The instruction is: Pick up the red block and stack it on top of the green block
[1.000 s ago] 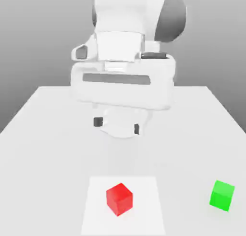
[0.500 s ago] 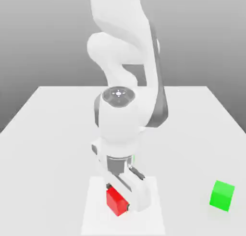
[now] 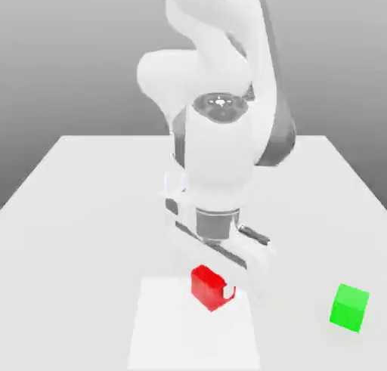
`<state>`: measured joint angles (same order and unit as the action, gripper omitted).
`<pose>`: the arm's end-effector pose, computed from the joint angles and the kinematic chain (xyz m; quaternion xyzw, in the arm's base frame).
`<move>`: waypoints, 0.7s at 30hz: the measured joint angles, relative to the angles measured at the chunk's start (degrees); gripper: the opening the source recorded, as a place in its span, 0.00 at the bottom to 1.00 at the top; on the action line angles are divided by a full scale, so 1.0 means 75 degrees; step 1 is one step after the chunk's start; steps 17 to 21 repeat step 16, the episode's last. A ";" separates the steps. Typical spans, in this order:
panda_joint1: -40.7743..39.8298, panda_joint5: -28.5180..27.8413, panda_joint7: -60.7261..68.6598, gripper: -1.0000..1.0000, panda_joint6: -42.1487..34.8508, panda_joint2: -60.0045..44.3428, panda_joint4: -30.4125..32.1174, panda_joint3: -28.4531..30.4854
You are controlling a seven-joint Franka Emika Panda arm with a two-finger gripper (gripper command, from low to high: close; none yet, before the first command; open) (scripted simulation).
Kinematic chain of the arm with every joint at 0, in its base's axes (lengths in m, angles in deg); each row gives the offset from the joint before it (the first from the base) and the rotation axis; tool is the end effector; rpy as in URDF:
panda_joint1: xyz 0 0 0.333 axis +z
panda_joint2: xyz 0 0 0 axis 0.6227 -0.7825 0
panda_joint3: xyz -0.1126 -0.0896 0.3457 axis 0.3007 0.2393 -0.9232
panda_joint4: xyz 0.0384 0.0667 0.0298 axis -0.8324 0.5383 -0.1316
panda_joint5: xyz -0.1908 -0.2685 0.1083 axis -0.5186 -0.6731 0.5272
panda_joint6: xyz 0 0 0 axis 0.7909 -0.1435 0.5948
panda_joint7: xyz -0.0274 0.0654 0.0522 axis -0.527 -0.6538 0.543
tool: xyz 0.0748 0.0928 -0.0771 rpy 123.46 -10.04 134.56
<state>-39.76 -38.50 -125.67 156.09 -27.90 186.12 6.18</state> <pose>0.4111 0.0936 0.2869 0.7798 -0.6260 -0.0007 0.0011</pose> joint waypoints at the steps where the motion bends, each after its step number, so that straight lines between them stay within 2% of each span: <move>1: 0.0203 -0.0036 0.0168 0.00 -0.0102 -0.0022 -0.0115 -0.0172; 7: 0.1362 -0.0250 0.1187 0.00 -0.0704 -0.0146 -0.0814 -0.1251; 12: 0.1856 -0.1274 0.0632 0.00 0.0142 -0.1271 -0.1005 -0.0877; 13: 0.1950 -0.1441 0.0515 1.00 0.0305 -0.1463 -0.1020 -0.0759; 21: 0.1950 -0.1441 0.0515 1.00 0.0305 -0.1463 -0.1020 -0.0759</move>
